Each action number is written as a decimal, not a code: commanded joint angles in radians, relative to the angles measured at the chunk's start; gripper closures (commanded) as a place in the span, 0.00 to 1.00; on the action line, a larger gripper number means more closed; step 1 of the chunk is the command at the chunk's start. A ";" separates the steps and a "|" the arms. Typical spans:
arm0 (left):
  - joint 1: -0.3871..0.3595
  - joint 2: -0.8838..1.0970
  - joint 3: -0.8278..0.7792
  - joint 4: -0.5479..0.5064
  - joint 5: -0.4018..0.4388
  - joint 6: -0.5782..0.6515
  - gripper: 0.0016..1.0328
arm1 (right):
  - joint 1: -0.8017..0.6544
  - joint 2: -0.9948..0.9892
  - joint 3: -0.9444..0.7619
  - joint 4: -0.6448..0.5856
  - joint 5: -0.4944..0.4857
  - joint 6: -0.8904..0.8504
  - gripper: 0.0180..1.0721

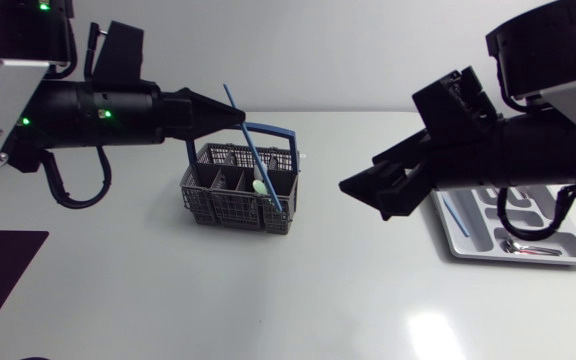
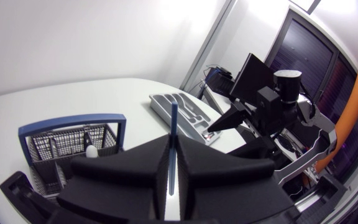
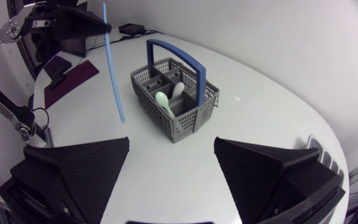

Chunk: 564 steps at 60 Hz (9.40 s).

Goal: Unload the cutlery basket into the drawer organizer.

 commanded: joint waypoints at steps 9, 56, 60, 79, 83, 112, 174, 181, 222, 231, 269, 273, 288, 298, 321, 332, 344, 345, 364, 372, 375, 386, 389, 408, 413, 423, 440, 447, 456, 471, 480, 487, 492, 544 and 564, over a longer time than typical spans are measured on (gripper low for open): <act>-0.057 0.095 0.052 -0.010 0.057 -0.087 0.97 | 0.055 0.120 0.061 0.031 -0.074 0.030 0.11; -0.111 0.207 0.131 0.001 0.062 -0.143 0.97 | 0.113 0.270 0.128 0.047 -0.154 0.014 0.62; -0.111 0.208 0.134 0.002 0.062 -0.143 0.97 | 0.116 0.273 0.128 0.047 -0.149 0.016 0.74; -0.104 0.207 0.128 0.011 0.062 -0.145 0.88 | 0.127 0.302 0.128 0.024 -0.131 0.011 0.94; -0.100 0.204 0.135 0.018 0.062 -0.147 0.77 | 0.128 0.302 0.125 0.015 -0.132 0.002 0.94; 0.103 0.181 0.330 -0.013 0.048 -0.162 0.51 | 0.039 0.179 0.027 -0.040 -0.124 -0.038 0.94; -0.077 0.417 0.218 -0.378 -0.360 0.128 0.55 | -0.786 0.676 0.079 0.143 0.150 -0.144 0.72; -0.080 0.455 0.229 -0.377 -0.360 0.122 0.55 | -0.783 0.672 0.075 0.144 0.159 -0.138 0.37; -0.058 0.526 0.250 -0.243 -0.372 0.082 0.65 | -0.614 0.411 -0.034 0.101 0.225 -0.087 0.10; -0.065 0.557 0.259 -0.223 -0.372 0.065 0.73 | -0.586 0.360 -0.051 0.090 0.238 -0.082 0.09; -0.017 0.475 0.309 -0.240 -0.139 -0.035 0.95 | -0.531 0.250 -0.100 0.064 0.248 -0.088 0.09; -0.015 0.445 0.321 -0.266 -0.122 -0.039 0.95 | -0.520 0.231 -0.097 0.054 0.247 -0.090 0.09; -0.002 0.313 0.382 -0.392 -0.048 -0.045 0.95 | -0.435 0.120 -0.094 -0.005 0.198 -0.095 0.09; -0.002 0.231 0.391 -0.450 0.002 -0.044 0.95 | -0.356 -0.020 -0.086 -0.043 0.070 -0.107 0.09; -0.160 0.244 0.371 -0.542 0.036 0.111 0.97 | -0.148 -0.137 -0.056 -0.108 -0.111 -0.156 0.09; -0.249 0.276 0.402 -0.622 0.036 0.185 0.97 | -0.096 -0.132 -0.096 -0.092 -0.183 -0.213 0.09; -0.290 0.317 0.444 -0.719 0.045 0.242 0.97 | -0.014 -0.124 -0.146 -0.051 -0.197 -0.271 0.15; -0.293 0.320 0.447 -0.725 0.050 0.245 0.97 | -0.007 -0.123 -0.152 -0.046 -0.198 -0.272 0.16; -0.330 0.340 0.473 -0.798 0.077 0.265 0.97 | 0.075 -0.127 -0.247 0.064 -0.195 -0.345 0.30; -0.339 0.348 0.473 -0.809 0.085 0.266 0.97 | 0.093 -0.131 -0.275 0.110 -0.184 -0.352 0.46; -0.342 0.350 0.471 -0.811 0.085 0.268 0.97 | 0.099 -0.131 -0.283 0.121 -0.180 -0.355 0.52; -0.351 0.353 0.474 -0.817 0.105 0.268 0.97 | 0.116 -0.129 -0.306 0.153 -0.171 -0.361 0.59; -0.351 0.353 0.474 -0.817 0.106 0.268 0.97 | 0.125 -0.131 -0.307 0.161 -0.166 -0.361 0.66; -0.341 0.354 0.474 -0.817 0.108 0.269 0.97 | 0.144 -0.152 -0.320 0.150 -0.140 -0.354 0.94; -0.328 0.354 0.482 -0.814 0.108 0.265 0.84 | 0.145 -0.169 -0.329 0.133 -0.138 -0.354 0.94; -0.295 0.339 0.523 -0.785 0.108 0.246 0.54 | 0.147 -0.195 -0.346 0.100 -0.120 -0.357 0.94; -0.173 0.259 0.508 -0.521 0.047 0.087 0.45 | 0.030 -0.235 -0.385 0.057 -0.069 -0.389 0.94; -0.155 0.242 0.450 -0.463 -0.064 0.097 0.45 | -0.145 -0.200 -0.367 0.061 -0.069 -0.417 0.94; -0.158 0.213 0.322 -0.354 -0.291 0.157 0.45 | -0.407 -0.066 -0.293 0.100 -0.082 -0.418 0.94; -0.121 0.219 0.218 -0.262 -0.400 0.243 0.45 | -0.677 0.219 -0.112 0.153 -0.062 -0.302 0.94; -0.120 0.222 0.140 -0.174 -0.466 0.275 0.45 | -0.741 0.365 -0.025 0.181 -0.016 -0.245 0.94; -0.111 0.224 0.109 -0.150 -0.466 0.284 0.45 | -0.772 0.416 0.007 0.198 0.004 -0.228 0.94; -0.104 0.222 0.094 -0.140 -0.467 0.295 0.45 | -0.798 0.419 0.015 0.205 0.004 -0.271 0.94; -0.094 0.219 0.054 -0.111 -0.484 0.331 0.45 | -1.151 0.551 0.041 -0.058 -0.074 -1.598 0.94; -0.131 0.219 0.055 -0.110 -0.516 0.327 0.45 | -1.208 0.649 -0.027 0.175 0.041 -1.757 0.77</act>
